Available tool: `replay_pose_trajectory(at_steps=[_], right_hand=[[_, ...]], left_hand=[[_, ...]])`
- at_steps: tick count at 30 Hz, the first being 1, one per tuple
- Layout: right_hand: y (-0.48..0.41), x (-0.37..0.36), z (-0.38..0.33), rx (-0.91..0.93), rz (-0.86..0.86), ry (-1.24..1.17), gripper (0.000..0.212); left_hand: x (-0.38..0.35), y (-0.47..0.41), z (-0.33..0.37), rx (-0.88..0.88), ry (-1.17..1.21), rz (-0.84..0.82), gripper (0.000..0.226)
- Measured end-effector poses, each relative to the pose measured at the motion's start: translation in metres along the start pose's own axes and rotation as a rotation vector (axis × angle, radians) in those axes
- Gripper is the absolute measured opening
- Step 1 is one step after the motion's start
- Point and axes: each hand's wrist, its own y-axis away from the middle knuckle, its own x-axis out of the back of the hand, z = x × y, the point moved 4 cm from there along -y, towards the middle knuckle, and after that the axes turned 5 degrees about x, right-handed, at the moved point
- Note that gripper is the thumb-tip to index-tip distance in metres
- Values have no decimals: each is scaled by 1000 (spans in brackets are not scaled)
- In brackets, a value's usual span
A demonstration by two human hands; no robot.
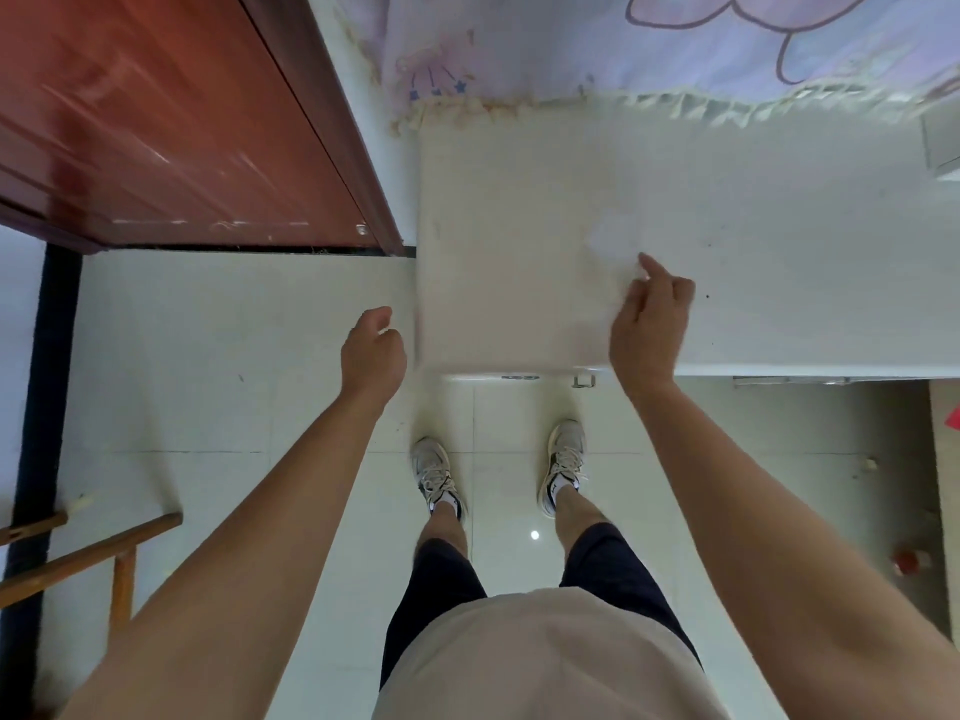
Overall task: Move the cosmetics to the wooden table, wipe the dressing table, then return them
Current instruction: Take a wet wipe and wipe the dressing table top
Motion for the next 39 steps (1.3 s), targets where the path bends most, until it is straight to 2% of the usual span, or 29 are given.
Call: replay_pose_trajectory(at_steps=[3, 5, 6, 9, 12, 15, 18, 22, 25, 27, 32, 35, 39], right_hand=[[3, 42, 61, -269, 94, 304, 42], [23, 44, 74, -419, -8, 484, 48], [34, 35, 68, -410, -82, 522, 51], [65, -20, 13, -140, -277, 495, 61], [79, -79, -56, 127, -486, 258, 64], [52, -102, -91, 141, -631, -2, 45], [-6, -84, -86, 80, -446, -105, 36], [-71, -45, -26, -135, -112, -5, 36], [-95, -32, 17, -299, -55, 162, 39], [-106, -39, 20, -324, -76, 283, 41], [-147, -97, -37, -118, -181, 529, 60], [-152, -145, -87, 92, -317, 521, 68], [-108, -180, -135, 369, -535, 475, 73]], left_hand=[[-20, 8, 13, -80, -7, 25, 32], [-24, 10, 15, -84, -24, 87, 38], [-23, 9, 14, -73, -18, 107, 40], [-22, 5, 6, -42, 73, 74, 40], [-15, -3, 3, 17, 196, 71, 38], [-5, -7, 2, 33, 213, 159, 37], [-7, -11, 9, -11, 193, 129, 38], [-19, -18, 25, -41, 163, 61, 35], [-22, -22, 33, -118, 81, 29, 34], [-22, -27, 32, -163, 2, 26, 36], [-20, -35, 27, -190, -29, 31, 31], [-18, -40, 23, -190, -10, 16, 30], [-15, -40, 20, -146, 29, -2, 32]])
